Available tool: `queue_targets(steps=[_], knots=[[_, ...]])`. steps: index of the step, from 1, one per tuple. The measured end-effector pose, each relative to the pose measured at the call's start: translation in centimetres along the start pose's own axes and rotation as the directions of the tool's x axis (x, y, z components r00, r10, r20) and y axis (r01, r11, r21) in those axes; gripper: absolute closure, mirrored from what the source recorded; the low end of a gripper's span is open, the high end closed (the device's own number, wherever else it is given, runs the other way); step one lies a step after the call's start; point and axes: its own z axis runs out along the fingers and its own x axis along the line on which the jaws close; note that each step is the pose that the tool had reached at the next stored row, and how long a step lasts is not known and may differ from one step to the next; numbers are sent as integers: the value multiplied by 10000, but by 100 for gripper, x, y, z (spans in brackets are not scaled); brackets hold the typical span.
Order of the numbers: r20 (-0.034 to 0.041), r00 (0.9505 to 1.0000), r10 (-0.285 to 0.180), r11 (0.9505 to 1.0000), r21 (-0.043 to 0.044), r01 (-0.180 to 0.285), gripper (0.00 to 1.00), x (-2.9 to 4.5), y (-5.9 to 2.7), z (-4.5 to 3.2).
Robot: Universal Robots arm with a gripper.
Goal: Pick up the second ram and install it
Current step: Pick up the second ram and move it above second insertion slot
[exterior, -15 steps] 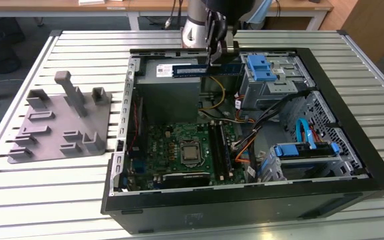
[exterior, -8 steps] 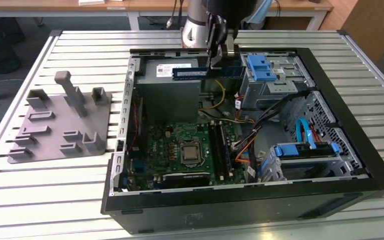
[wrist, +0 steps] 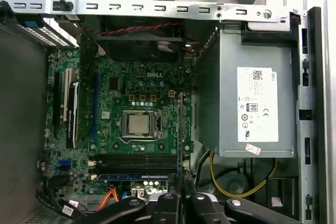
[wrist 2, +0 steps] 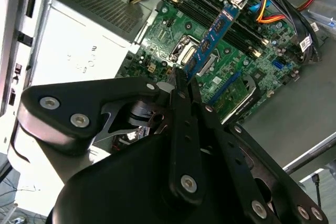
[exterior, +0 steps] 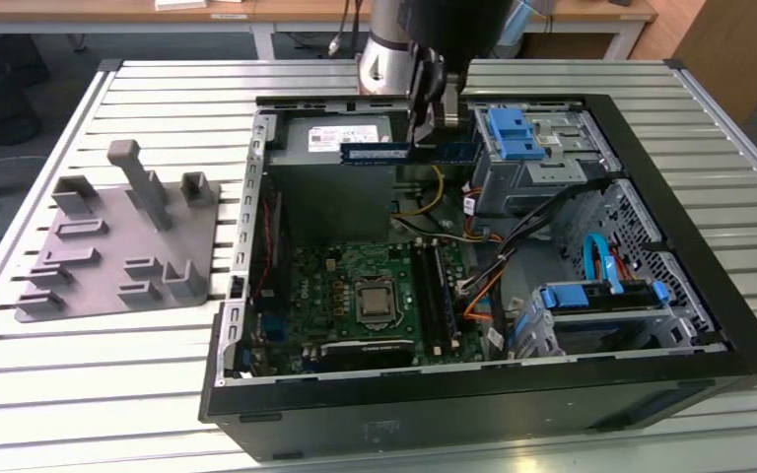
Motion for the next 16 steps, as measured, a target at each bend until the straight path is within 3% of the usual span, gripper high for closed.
queue_targets(steps=[4, 12, 16], knots=[[9, 9999, 125, 9999, 6, -125, 86, 98, -4, 53], [15, 9998, 188, 9998, 8, -188, 86, 366, -9, 107], [15, 9998, 200, 9998, 9, -200, 86, 455, -12, 140]])
